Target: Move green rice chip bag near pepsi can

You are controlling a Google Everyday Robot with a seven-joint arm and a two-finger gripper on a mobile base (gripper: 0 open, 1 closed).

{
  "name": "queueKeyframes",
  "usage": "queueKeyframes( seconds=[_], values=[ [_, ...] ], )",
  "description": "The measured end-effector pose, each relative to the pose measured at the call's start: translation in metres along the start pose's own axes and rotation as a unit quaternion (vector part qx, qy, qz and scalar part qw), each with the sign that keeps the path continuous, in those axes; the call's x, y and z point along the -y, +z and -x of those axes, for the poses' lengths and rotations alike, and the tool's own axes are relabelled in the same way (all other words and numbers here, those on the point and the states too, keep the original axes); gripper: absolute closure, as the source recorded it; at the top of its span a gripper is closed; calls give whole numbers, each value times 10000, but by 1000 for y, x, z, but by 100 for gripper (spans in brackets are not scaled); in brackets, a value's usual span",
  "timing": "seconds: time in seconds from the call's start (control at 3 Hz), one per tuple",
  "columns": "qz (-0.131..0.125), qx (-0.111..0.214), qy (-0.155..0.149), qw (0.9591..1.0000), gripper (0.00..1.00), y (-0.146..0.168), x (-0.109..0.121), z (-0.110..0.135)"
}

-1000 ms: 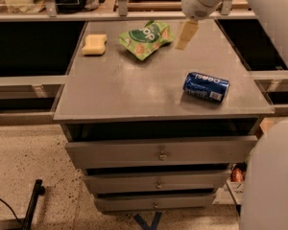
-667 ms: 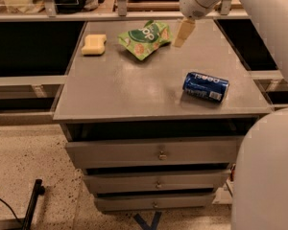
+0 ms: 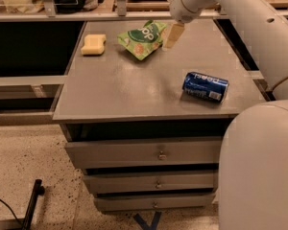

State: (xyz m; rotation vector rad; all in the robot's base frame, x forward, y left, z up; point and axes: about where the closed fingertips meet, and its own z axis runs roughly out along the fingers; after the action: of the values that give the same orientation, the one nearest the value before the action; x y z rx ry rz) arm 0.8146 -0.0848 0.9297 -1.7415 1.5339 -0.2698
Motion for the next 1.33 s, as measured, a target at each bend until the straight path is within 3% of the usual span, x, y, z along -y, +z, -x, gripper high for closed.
queueKeyframes(
  seconds=[1.33],
  values=[
    [-110,338,-18,9994,0,52,-5,12]
  ],
)
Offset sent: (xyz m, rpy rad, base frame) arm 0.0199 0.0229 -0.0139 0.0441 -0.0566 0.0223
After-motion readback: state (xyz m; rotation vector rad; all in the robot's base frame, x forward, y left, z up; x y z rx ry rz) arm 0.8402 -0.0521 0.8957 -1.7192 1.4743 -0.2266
